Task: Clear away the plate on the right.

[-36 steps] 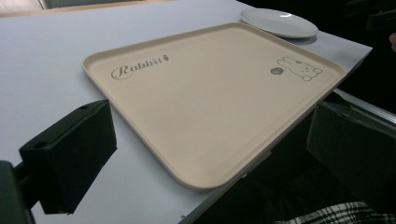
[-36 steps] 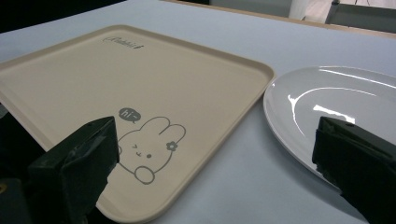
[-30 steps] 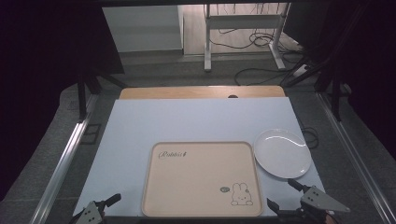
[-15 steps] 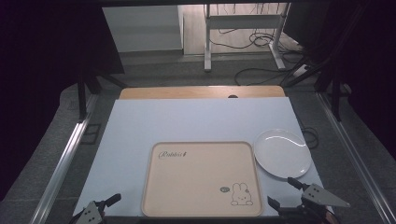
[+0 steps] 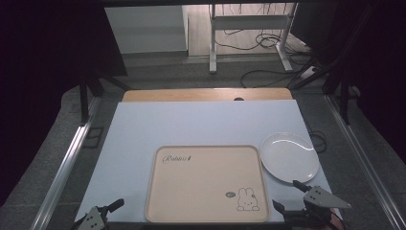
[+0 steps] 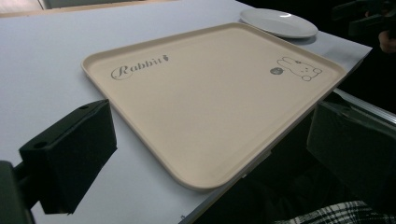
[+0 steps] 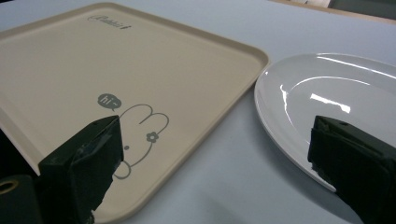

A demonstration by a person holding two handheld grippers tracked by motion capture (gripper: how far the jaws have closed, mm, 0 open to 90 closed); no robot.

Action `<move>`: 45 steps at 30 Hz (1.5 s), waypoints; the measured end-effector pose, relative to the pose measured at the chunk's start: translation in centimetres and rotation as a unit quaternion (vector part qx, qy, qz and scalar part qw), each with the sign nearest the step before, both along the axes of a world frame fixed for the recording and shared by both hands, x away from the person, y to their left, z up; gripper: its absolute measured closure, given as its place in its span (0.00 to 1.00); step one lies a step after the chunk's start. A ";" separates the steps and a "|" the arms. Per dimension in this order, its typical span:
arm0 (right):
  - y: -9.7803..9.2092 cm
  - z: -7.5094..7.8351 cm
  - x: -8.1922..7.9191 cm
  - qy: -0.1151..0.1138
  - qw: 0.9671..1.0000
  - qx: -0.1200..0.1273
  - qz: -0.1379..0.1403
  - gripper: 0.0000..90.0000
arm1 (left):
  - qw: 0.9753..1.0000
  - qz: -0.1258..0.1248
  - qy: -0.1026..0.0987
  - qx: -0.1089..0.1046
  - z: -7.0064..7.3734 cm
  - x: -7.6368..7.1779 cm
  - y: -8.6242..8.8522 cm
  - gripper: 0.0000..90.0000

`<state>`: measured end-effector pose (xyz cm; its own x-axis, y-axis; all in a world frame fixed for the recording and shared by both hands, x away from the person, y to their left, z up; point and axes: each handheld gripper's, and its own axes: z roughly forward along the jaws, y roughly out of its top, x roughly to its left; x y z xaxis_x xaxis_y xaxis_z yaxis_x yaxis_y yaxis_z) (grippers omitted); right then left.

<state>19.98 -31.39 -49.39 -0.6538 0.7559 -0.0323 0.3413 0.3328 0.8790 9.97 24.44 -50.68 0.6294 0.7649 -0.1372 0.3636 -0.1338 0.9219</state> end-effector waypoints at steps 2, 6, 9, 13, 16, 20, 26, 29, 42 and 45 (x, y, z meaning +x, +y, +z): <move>0.0 -0.1 0.1 0.001 1.000 -0.002 -0.002 0.04 | 1.000 0.000 0.000 0.000 0.0 0.0 0.0 0.01; -0.1 -0.1 0.3 0.001 1.000 -0.005 -0.006 0.04 | 1.000 0.000 0.000 0.000 0.0 0.0 0.0 0.01; -0.1 -0.3 0.5 -0.001 0.999 -0.024 -0.022 0.04 | 1.000 0.000 0.000 0.000 0.0 0.0 0.0 0.01; -0.1 -0.5 0.6 -0.002 0.999 -0.038 -0.035 0.02 | 1.000 0.000 -0.001 0.000 0.0 0.0 0.0 0.01; -0.1 -0.5 0.8 -0.005 0.998 -0.049 -0.042 0.02 | 1.000 0.000 -0.001 0.000 0.0 0.0 0.0 0.01; 0.2 -0.5 0.8 -0.009 0.996 -0.070 -0.047 0.02 | 1.000 0.000 -0.002 0.000 0.0 0.0 0.0 0.01; 0.9 -0.5 0.7 -0.023 0.991 -0.120 -0.057 0.06 | 1.000 0.000 -0.002 0.000 0.0 0.0 0.0 0.01; 1.1 -0.4 0.6 -0.029 0.988 -0.136 -0.063 0.09 | 1.000 0.000 -0.001 0.000 0.0 0.0 0.0 0.01; 2.5 -0.7 0.8 -0.079 0.960 -0.259 -0.069 0.20 | 1.000 0.000 -0.001 0.000 0.0 0.0 0.0 0.01; 3.0 -1.0 1.0 -0.087 0.951 -0.291 -0.063 0.21 | 1.000 0.000 -0.001 0.000 0.0 0.0 0.0 0.01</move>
<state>20.95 -28.38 -50.43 -0.5050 0.6490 -0.5690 0.2766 0.7461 0.6056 9.95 24.44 -50.68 0.6293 0.7652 -0.1361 0.3618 -0.1334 0.9227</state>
